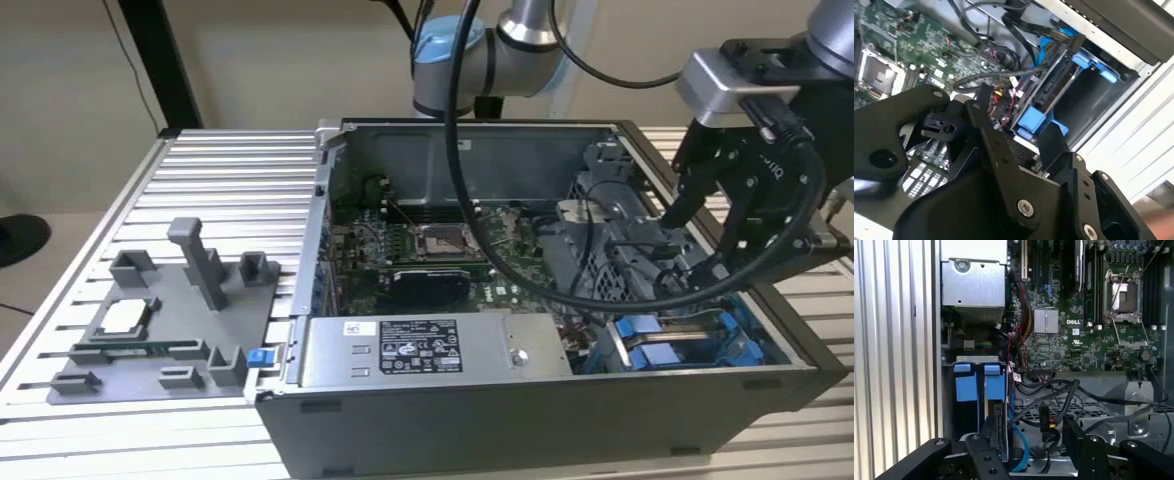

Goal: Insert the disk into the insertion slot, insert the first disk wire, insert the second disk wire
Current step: 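Insert the first disk wire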

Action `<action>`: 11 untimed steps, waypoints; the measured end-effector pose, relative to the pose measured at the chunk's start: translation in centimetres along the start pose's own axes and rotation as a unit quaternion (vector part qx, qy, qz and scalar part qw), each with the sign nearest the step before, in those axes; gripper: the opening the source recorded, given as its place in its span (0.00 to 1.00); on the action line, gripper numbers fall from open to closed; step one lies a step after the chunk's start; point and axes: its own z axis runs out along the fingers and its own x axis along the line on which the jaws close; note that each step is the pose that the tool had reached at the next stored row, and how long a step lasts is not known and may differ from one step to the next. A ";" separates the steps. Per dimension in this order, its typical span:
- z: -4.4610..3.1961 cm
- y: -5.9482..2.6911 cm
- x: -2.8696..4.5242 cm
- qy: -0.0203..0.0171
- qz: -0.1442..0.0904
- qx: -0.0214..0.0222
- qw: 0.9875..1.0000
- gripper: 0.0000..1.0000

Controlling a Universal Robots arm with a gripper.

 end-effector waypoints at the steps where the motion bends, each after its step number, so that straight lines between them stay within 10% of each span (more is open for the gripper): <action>1: 0.04 0.00 0.01 -0.008 0.000 0.000 1.000 1.00; 3: 0.16 0.00 0.03 -0.019 0.000 -0.001 1.000 1.00; 11: 0.84 0.18 0.16 -0.025 0.002 0.000 1.000 1.00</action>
